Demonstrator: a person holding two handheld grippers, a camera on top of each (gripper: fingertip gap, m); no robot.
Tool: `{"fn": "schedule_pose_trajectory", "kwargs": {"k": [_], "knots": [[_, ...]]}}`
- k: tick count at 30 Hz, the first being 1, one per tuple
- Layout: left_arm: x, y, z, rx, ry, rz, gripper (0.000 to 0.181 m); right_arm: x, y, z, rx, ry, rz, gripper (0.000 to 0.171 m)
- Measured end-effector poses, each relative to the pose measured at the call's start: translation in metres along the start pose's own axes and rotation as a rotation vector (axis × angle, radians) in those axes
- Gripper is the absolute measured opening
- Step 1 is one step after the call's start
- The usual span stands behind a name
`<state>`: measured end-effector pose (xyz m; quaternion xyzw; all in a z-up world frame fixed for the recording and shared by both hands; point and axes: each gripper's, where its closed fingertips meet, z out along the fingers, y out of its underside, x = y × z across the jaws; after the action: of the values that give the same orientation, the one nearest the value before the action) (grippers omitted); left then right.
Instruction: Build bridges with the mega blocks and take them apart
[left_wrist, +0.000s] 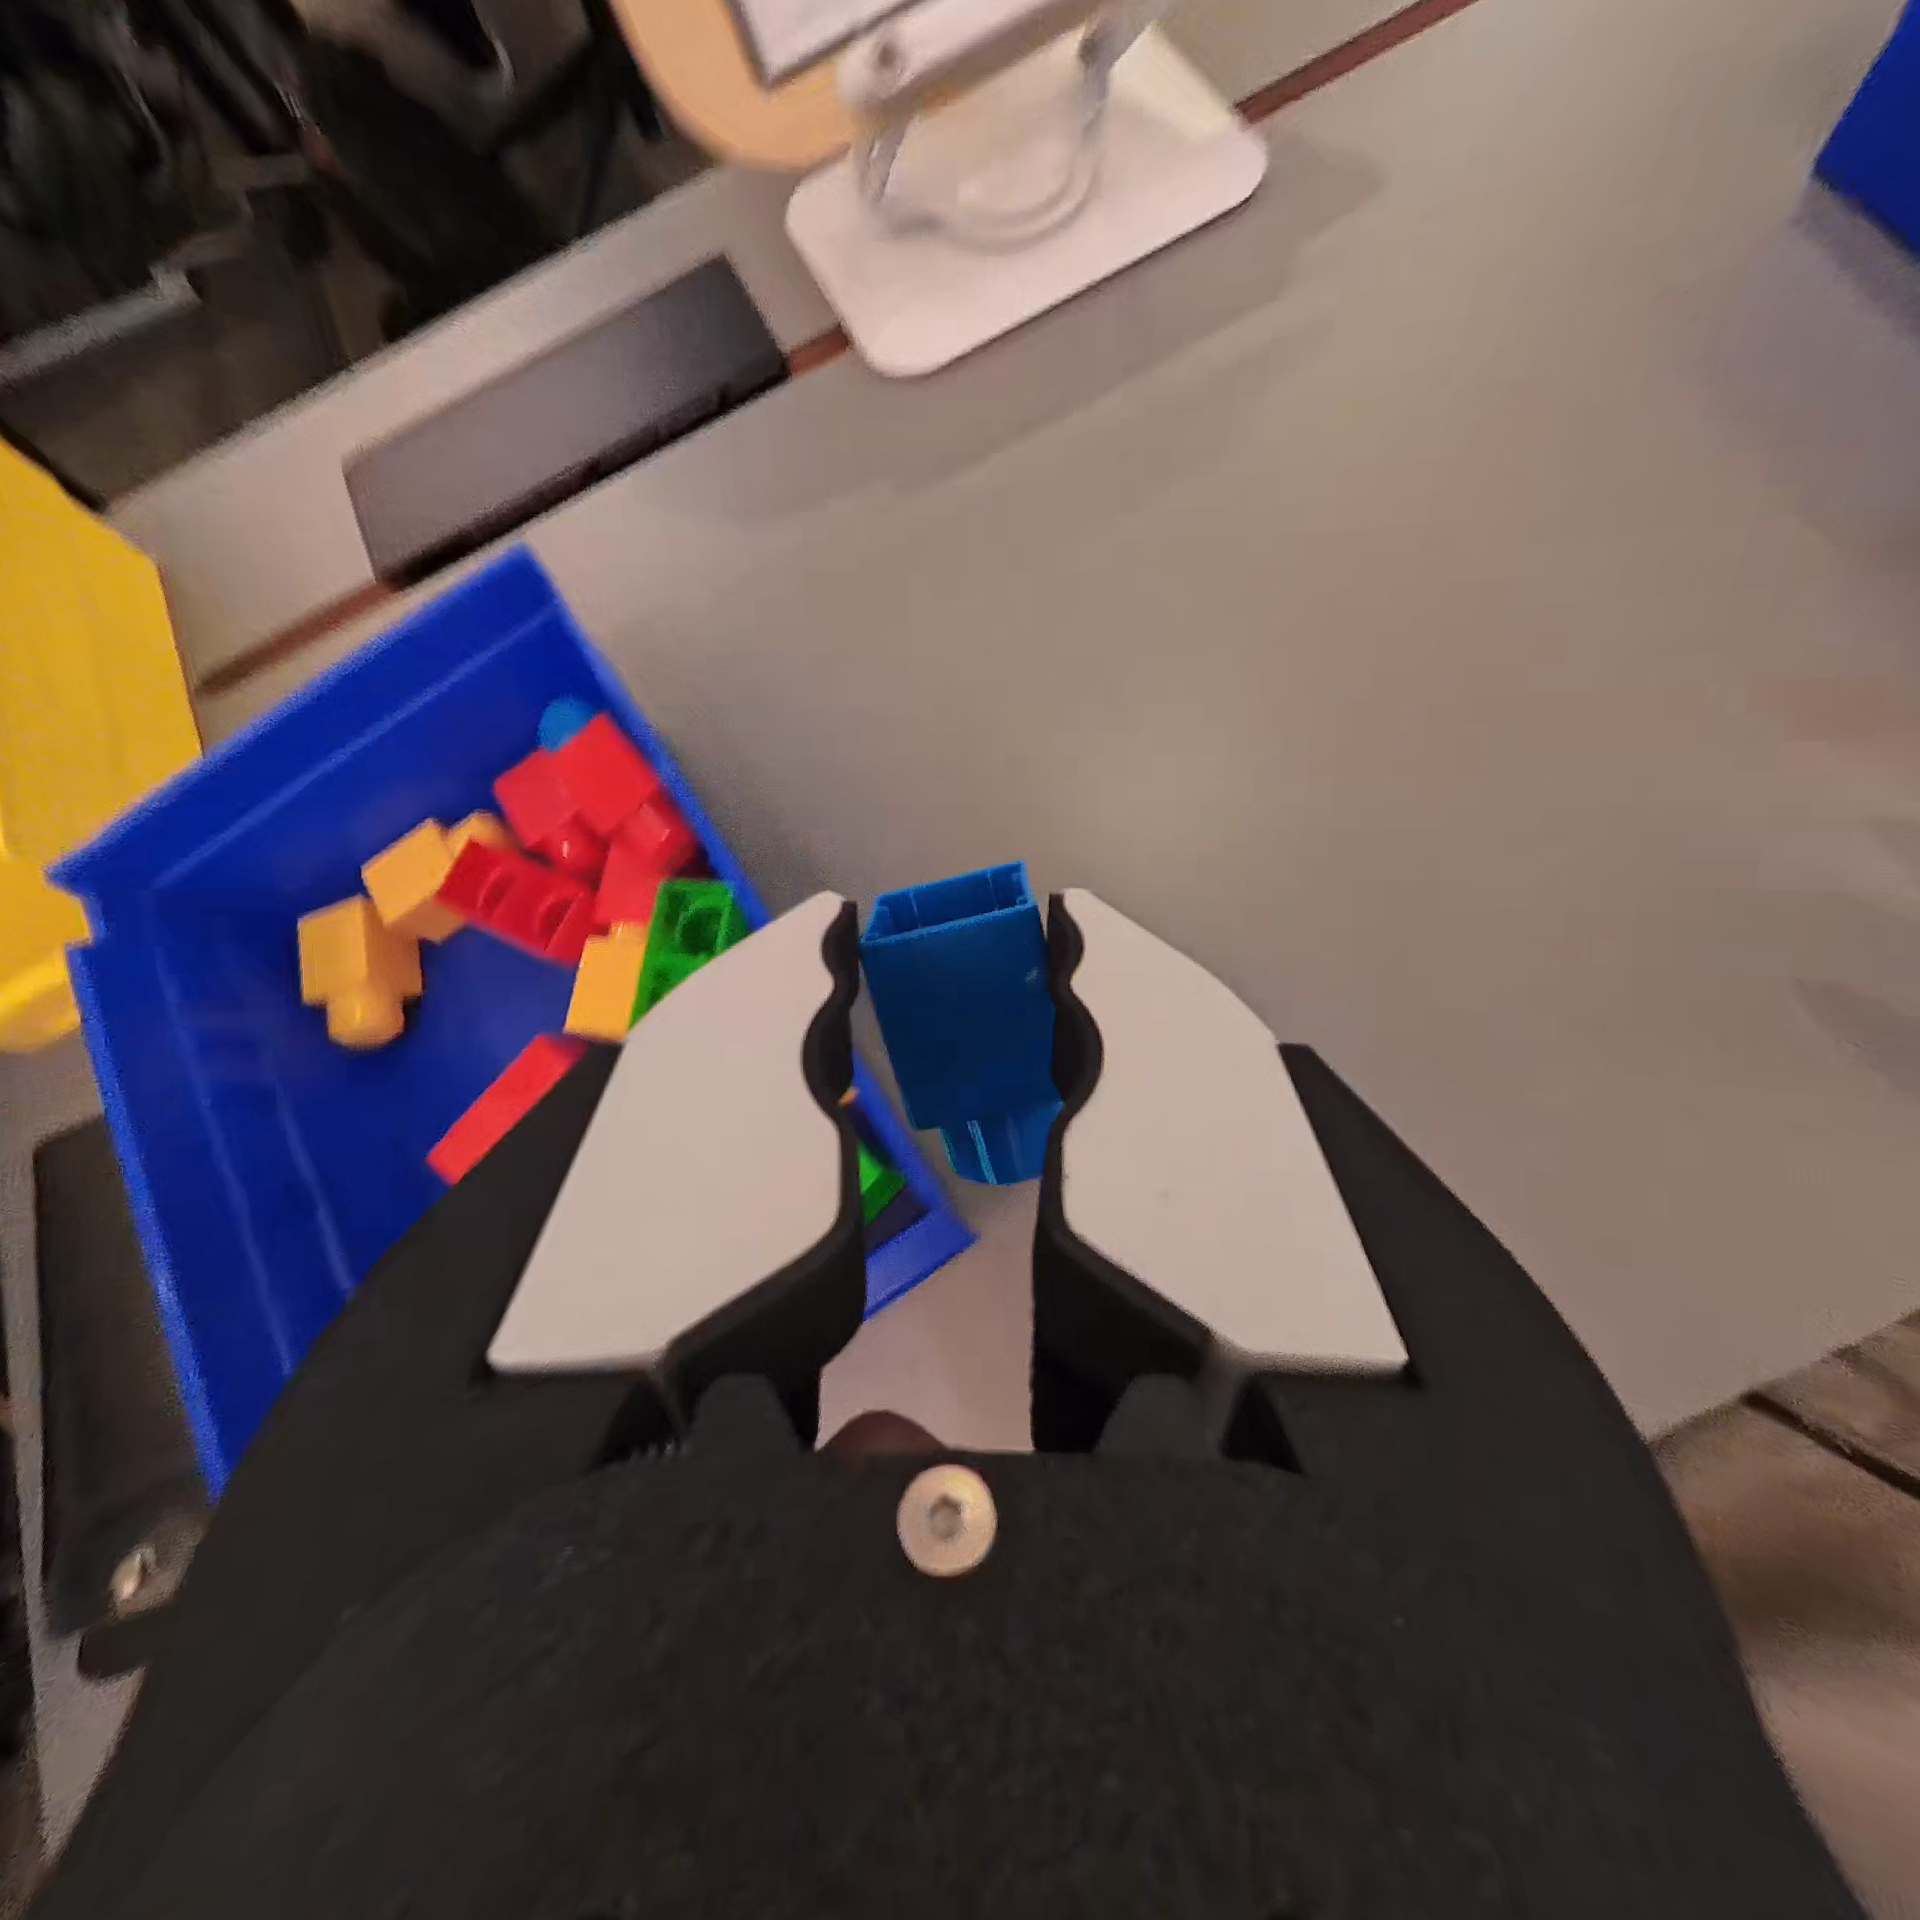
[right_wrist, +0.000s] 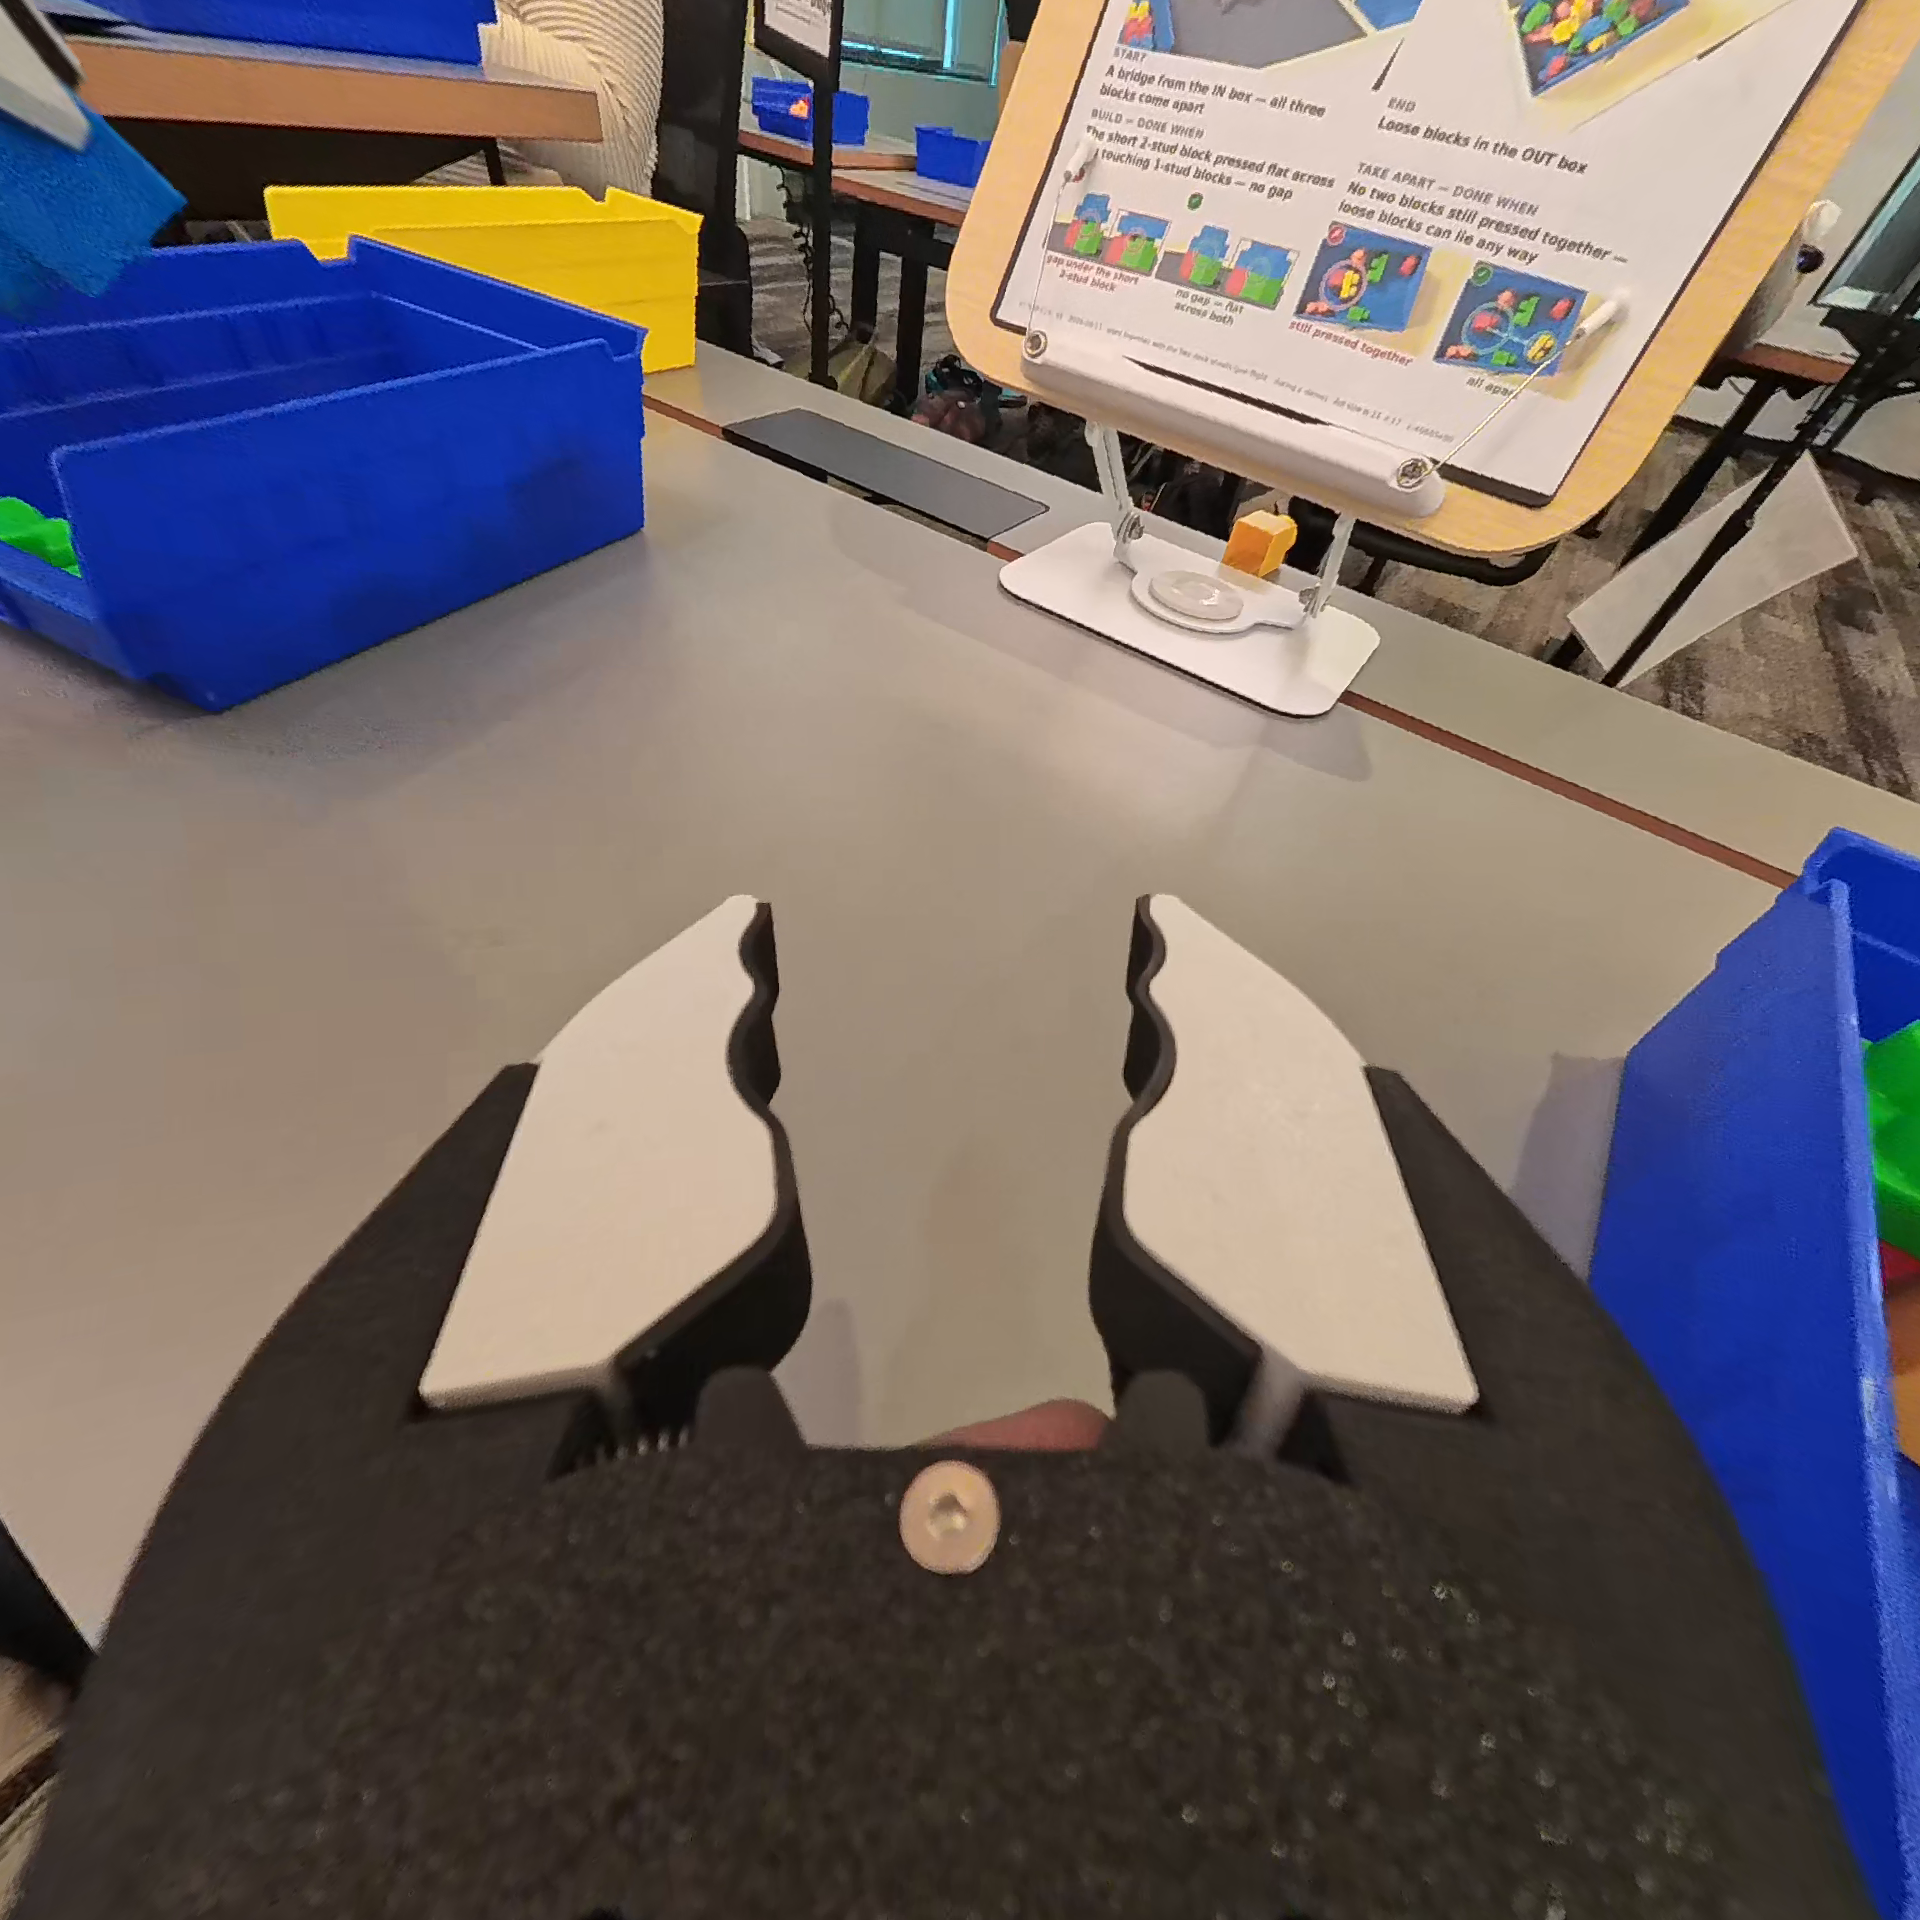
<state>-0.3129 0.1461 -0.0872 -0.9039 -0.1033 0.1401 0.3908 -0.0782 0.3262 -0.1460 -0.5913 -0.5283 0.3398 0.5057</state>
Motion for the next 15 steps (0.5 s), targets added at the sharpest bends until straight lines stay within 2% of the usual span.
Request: {"fn": "schedule_pose_trajectory", "kwargs": {"k": [3,7,11,15], "knots": [[0.047,0.001,0.022,0.056,0.004,0.061,0.034,0.003,0.001,0.0,-0.004,0.009,-0.004,0.065],[0.1,0.025,0.076,-0.055,0.14,0.074,0.034,0.007,0.003,-0.001,-0.008,0.017,0.0,0.065],[0.113,0.023,0.118,-0.174,0.2,0.109,0.034,0.01,0.005,-0.001,-0.016,0.016,0.006,0.065],[0.12,0.017,0.152,-0.25,0.263,0.047,0.034,0.011,0.006,-0.001,-0.022,0.016,0.006,0.064]]}}
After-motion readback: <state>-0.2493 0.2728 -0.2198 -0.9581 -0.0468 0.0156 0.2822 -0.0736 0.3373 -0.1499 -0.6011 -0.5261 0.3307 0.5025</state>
